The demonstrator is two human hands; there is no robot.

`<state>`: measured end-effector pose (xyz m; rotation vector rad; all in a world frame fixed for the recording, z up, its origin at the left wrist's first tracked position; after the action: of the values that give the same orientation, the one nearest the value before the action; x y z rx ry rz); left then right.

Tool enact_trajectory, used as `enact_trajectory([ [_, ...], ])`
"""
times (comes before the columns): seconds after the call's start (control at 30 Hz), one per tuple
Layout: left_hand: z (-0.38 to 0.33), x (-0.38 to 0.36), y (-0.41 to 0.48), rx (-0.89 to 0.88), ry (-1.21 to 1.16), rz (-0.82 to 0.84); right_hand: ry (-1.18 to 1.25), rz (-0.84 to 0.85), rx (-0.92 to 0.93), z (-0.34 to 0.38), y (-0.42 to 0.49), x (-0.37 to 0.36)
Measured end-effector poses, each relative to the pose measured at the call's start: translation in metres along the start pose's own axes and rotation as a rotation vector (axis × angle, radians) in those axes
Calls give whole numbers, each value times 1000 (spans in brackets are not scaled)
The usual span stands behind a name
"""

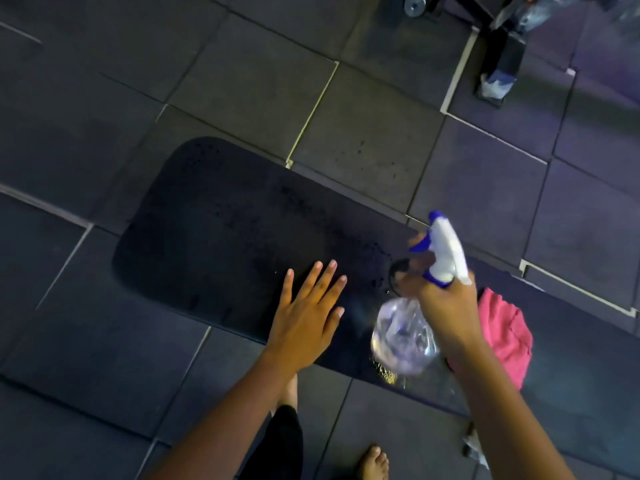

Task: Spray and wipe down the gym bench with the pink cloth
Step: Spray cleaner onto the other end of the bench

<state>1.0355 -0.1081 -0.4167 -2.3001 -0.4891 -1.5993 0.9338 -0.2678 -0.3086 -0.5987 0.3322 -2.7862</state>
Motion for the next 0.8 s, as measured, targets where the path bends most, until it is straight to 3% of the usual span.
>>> enact_trajectory([
  [0.13,12,4,-5,-3,6,13,93,122,-336,-58,-35,-9],
  [0.27,29,12,-8,4,7,-3,0,51,-545,-101,-53,-15],
  [0.37,52,24,-8,17,42,-38,-124,49,-555,-103,-58,-40],
  [0.43,76,32,-6,69,54,-59,-143,146,-539,-93,-63,-72],
  [0.53,120,48,-9,209,86,-104,-183,315,-465,-69,-77,-125],
  [0.63,161,63,-19,359,67,-162,-315,355,-361,-45,-90,-163],
  [0.8,175,70,-46,331,38,-195,-314,392,-407,-32,-125,-176],
])
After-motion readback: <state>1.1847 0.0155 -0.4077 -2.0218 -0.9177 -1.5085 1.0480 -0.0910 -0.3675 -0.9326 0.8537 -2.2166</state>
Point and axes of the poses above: each hand's wrist, its own y-axis towards the middle knuckle, its own x-axis out of the back of the hand, z = x × y, the point moved 7 cm from there along y, towards the middle knuckle, and after that the axes turned 11 degrees about -z, right-handed, at the moved point
